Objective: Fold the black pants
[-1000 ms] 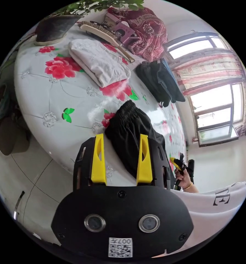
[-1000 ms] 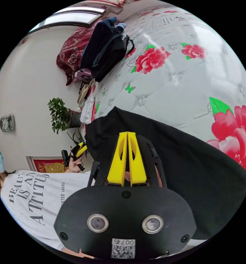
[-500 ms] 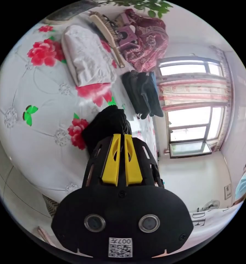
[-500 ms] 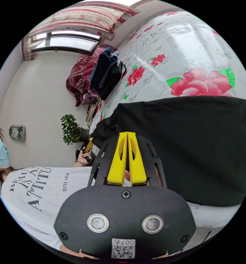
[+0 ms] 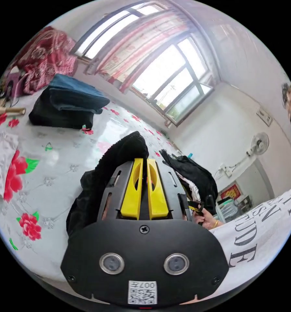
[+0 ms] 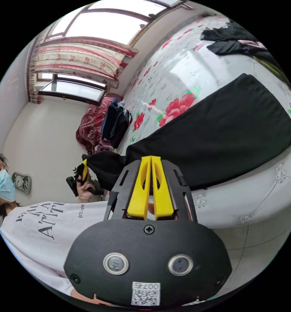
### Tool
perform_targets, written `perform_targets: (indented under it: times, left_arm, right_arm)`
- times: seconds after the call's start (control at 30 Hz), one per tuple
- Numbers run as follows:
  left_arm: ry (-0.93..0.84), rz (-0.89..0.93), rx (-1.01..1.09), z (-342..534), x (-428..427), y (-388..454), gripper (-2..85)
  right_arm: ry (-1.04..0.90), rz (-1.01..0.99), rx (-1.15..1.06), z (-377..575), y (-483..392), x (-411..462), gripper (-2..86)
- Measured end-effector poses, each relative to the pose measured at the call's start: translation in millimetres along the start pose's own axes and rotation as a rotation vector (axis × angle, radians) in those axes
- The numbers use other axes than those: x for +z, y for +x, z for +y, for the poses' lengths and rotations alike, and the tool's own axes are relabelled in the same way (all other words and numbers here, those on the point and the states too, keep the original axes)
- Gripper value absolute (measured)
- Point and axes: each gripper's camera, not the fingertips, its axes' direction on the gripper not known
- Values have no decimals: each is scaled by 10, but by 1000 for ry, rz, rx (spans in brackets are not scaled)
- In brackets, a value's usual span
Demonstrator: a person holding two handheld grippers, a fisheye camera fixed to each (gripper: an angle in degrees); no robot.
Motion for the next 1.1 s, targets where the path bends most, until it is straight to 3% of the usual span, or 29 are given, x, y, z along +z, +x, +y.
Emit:
perform_targets:
  times: [0.17, 0.33, 0.43, 0.6, 0.83, 0.97, 1.1]
  left_arm:
    - [-4, -276, -204, 289, -561, -940, 12]
    - [-74, -376, -425, 791, -795, -1416, 70]
    - [-48, -423, -478, 1122, -871, -1428, 91]
    - [-135, -443, -397, 1213, -659, -1384, 114]
    - [-89, -444, -375, 1117, -490, -1549, 116]
    - [-75, -455, -407, 1017, -358, -1782, 104]
    - [-106, -483, -386, 922, -353, -1905, 72]
  right_arm:
    - [-19, 10, 44, 257, 207, -6, -3]
    - [-71, -53, 53, 313, 236, 287, -3]
    - [-132, -35, -53, 295, -50, 591, -2]
    - [-407, -39, -472, 489, -1202, 1747, 8]
    - [-699, -99, -1029, 1415, -2922, 3437, 42]
    - [-846, 41, -1160, 2046, -3195, 4367, 60]
    - [-941, 336, -1239, 2439, -2944, 4918, 35]
